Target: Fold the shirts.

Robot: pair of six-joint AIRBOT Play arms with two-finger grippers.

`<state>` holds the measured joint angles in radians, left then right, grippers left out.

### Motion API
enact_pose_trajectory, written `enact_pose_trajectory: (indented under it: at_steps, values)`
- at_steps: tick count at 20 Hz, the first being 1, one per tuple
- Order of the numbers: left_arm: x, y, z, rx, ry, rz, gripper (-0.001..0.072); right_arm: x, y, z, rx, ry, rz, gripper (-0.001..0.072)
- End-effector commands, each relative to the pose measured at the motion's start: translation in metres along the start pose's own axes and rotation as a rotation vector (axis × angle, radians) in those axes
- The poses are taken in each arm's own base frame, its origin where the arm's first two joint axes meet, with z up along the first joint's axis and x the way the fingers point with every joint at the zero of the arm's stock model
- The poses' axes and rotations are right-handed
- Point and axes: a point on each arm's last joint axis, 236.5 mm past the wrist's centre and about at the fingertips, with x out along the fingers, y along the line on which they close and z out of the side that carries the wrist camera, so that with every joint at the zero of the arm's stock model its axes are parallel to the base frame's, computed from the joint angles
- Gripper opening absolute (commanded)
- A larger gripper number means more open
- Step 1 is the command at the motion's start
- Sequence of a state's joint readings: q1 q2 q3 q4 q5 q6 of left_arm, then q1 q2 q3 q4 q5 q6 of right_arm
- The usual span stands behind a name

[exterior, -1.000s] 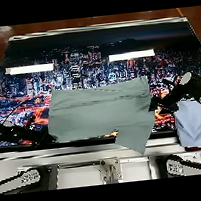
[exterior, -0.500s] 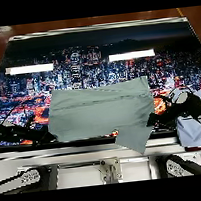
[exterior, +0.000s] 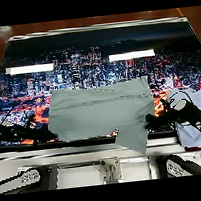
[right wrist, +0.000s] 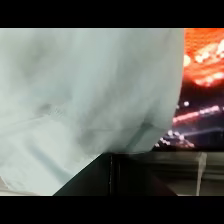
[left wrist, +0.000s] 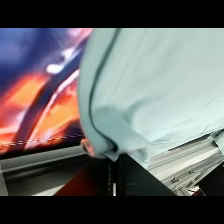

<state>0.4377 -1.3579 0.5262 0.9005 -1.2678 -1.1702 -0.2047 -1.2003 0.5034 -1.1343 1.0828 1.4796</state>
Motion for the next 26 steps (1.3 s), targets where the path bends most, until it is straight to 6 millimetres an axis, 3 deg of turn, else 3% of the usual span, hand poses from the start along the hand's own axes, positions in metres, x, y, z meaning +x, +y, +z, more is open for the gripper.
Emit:
enact_pose_trajectory:
  at_steps: [1,5,9,14,19,23,26]
  values:
    - [-0.002,-0.005,0.003,0.013,-0.018,-0.015,0.0034,-0.009,0.012,0.008,-0.027,-0.029,0.037,0.007]
    - [-0.016,-0.018,0.01,0.119,-0.089,-0.014,0.0033,-0.063,0.049,0.045,-0.14,-0.198,0.094,0.007]
    - [-0.056,-0.058,0.04,0.239,-0.256,-0.052,0.0034,-0.114,0.108,0.075,-0.163,-0.352,0.285,0.007]
    - [-0.104,-0.094,0.084,0.268,-0.434,-0.08,0.0033,-0.149,0.121,0.122,-0.122,-0.557,0.322,0.0069]
    - [-0.113,-0.101,0.12,0.205,-0.511,-0.1,0.0033,-0.152,0.141,0.159,-0.136,-0.636,0.314,0.0069]
    - [-0.12,-0.13,0.153,0.218,-0.525,-0.174,0.0033,-0.14,0.159,0.191,-0.143,-0.674,0.304,0.0069]
    - [-0.113,-0.148,0.176,0.266,-0.5,-0.17,0.0034,-0.127,0.155,0.209,-0.129,-0.668,0.284,0.0069]
